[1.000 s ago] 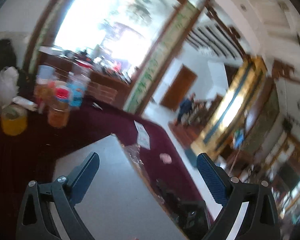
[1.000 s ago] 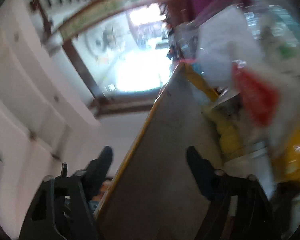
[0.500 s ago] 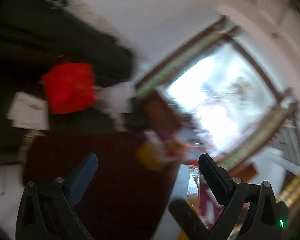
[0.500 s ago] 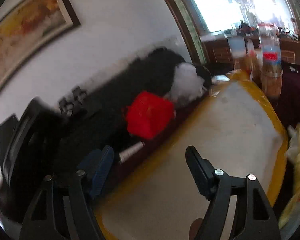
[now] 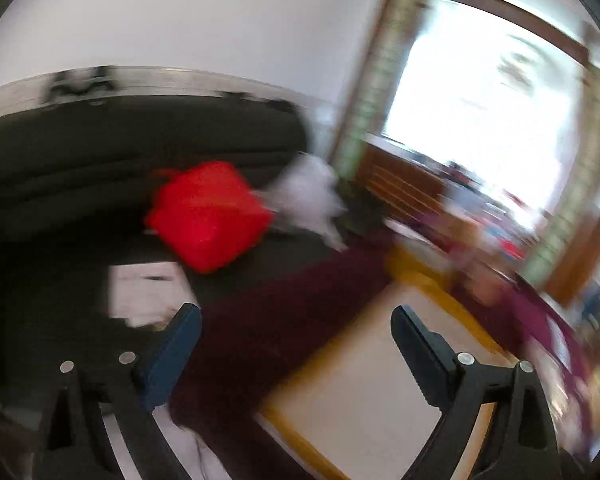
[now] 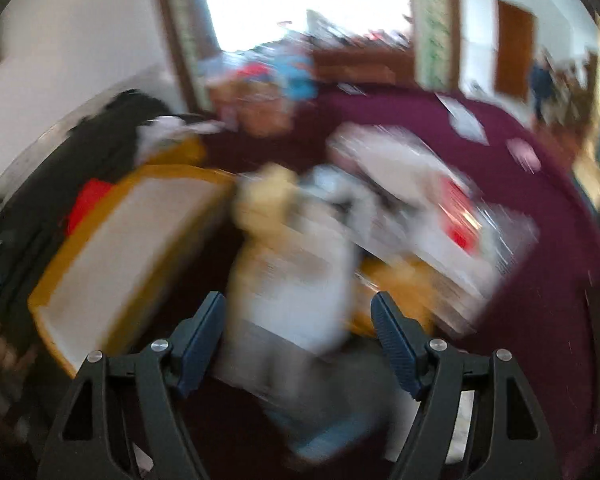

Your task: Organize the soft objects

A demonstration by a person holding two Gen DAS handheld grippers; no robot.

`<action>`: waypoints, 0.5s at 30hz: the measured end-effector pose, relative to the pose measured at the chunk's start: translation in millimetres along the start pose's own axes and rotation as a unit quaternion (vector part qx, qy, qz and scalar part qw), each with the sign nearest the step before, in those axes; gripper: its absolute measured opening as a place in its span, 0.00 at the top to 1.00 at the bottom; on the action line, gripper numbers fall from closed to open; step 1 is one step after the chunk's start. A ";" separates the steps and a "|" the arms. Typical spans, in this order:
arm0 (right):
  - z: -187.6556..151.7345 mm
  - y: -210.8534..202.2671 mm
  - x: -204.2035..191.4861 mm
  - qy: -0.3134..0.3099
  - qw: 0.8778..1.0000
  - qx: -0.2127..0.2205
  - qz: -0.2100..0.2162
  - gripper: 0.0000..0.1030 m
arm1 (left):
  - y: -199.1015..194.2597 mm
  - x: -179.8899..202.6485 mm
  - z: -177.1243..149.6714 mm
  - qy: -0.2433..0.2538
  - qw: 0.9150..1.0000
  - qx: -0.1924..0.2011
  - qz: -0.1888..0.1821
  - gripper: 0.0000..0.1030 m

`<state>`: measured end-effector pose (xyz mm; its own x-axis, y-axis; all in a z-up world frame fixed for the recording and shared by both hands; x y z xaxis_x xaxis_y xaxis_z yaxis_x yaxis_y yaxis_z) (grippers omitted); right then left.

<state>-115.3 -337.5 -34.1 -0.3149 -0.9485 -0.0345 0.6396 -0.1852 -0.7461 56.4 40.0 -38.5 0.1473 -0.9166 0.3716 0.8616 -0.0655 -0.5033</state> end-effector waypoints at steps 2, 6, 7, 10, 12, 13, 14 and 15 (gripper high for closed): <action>-7.7 -1.5 26.9 0.033 0.999 -0.013 -0.002 0.28 | -21.2 35.0 -17.8 0.028 0.996 -0.048 -0.073 0.02; -20.9 -4.4 79.1 0.055 0.995 -0.005 -0.082 0.18 | -44.0 101.3 -70.7 0.083 0.969 -0.159 -0.169 0.02; -24.0 -1.5 83.6 0.063 0.995 -0.011 -0.080 0.18 | -48.7 114.0 -79.5 0.098 0.963 -0.175 -0.181 0.02; -40.8 6.1 93.2 0.090 0.994 -0.031 -0.056 0.18 | -62.0 149.9 -113.3 0.152 0.943 -0.218 -0.201 0.02; -51.2 9.0 98.8 0.094 0.994 -0.033 -0.044 0.17 | -71.5 161.9 -136.7 0.190 0.934 -0.229 -0.200 0.02; -51.2 8.7 98.1 0.081 0.996 -0.026 -0.036 0.11 | -76.4 169.7 -143.5 0.198 0.931 -0.231 -0.200 0.02; -53.2 8.3 100.0 0.069 0.997 -0.023 -0.030 0.11 | -77.5 173.9 -146.3 0.209 0.929 -0.235 -0.197 0.02; -55.1 8.1 97.0 0.048 0.998 -0.017 -0.027 0.09 | -80.9 176.0 -154.7 0.219 0.926 -0.239 -0.194 0.02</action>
<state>-179.3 -416.8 -80.1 -0.4149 -0.9081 -0.0561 0.5963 -0.2248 -0.7706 -62.5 -177.1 -53.1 -0.4298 -0.8523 0.2982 0.4788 -0.4951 -0.7250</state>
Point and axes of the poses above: each gripper's, at about its wrist camera, not at the fingertips, and y roughly the way its jaws point, x to its right, z to its top, the point moved 8 cm from there along y, roughly the way its jaws point, and after that the axes turned 5 degrees about -y, right-handed, at the moved point
